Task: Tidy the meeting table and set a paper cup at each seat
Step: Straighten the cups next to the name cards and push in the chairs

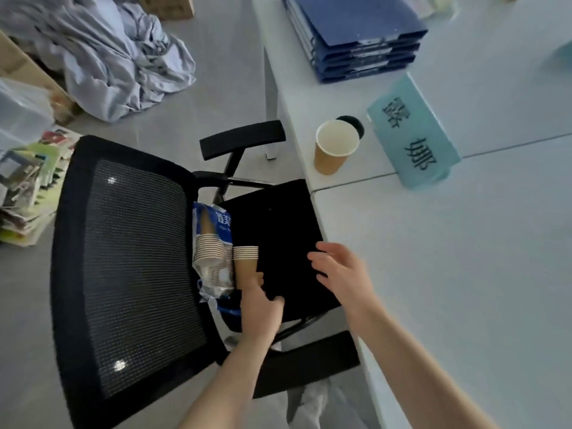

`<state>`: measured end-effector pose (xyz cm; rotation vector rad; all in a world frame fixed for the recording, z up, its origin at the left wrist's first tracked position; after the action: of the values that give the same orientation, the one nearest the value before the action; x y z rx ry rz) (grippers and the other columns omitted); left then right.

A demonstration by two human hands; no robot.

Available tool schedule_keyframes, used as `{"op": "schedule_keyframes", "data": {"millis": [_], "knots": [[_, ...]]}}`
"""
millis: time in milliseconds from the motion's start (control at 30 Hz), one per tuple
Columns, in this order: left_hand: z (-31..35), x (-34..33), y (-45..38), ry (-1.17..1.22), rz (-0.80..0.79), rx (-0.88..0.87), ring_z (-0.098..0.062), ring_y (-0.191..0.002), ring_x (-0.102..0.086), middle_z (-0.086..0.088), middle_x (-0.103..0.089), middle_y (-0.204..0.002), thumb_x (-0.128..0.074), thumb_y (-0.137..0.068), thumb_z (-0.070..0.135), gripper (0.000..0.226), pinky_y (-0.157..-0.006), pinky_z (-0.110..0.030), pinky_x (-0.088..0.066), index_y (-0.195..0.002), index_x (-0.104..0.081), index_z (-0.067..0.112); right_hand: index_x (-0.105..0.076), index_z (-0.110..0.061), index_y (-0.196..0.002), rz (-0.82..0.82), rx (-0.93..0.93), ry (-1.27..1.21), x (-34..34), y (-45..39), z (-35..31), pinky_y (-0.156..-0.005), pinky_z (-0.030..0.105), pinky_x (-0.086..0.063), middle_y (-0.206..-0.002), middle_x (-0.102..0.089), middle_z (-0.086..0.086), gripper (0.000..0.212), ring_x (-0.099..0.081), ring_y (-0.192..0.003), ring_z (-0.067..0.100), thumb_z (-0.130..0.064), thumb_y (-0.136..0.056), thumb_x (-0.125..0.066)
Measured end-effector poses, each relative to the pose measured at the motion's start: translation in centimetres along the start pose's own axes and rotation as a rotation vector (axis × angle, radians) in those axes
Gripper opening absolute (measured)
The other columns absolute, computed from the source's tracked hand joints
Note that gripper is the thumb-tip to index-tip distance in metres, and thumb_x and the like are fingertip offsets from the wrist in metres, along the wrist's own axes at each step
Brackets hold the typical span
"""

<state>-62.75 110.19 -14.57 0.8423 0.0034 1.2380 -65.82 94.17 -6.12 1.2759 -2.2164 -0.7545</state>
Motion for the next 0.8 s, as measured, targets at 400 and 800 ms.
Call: {"op": "schedule_keyframes", "data": {"millis": [400, 800], "knots": [[12.3, -10.4, 3.7, -0.524, -0.005, -0.791, -0.022, -0.151, -0.014, -0.006, -0.024, -0.161, -0.034, -0.094, 0.033, 0.061, -0.123, -0.040, -0.015, -0.150, -0.032, 0.007, -0.054, -0.013, -0.126, 0.057, 0.218, 0.053, 11.4, -1.6, -6.9, -0.091, 0.033, -0.053, -0.117, -0.066, 0.006, 0.040, -0.064, -0.102, 0.016, -0.016, -0.088, -0.068], [10.6, -14.2, 2.2, -0.941, 0.063, -0.762, -0.037, -0.150, -0.011, -0.024, -0.015, -0.160, -0.042, -0.090, 0.050, 0.083, -0.119, -0.052, -0.017, -0.150, -0.025, -0.004, -0.029, -0.016, -0.147, -0.136, 0.453, 0.345, 6.6, -13.9, -12.9, -0.105, 0.040, -0.040, -0.142, -0.045, 0.005, 0.094, -0.044, -0.127, 0.018, -0.017, -0.071, -0.085]]}}
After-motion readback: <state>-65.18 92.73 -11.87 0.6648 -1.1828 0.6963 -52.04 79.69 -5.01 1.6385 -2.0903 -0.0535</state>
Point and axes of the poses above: each hand's wrist, its own y-axis away from the middle knuckle, its own x-axis out of the back of the hand, z = x × y, the point moved 6 cm from there along -y, towards the middle knuckle
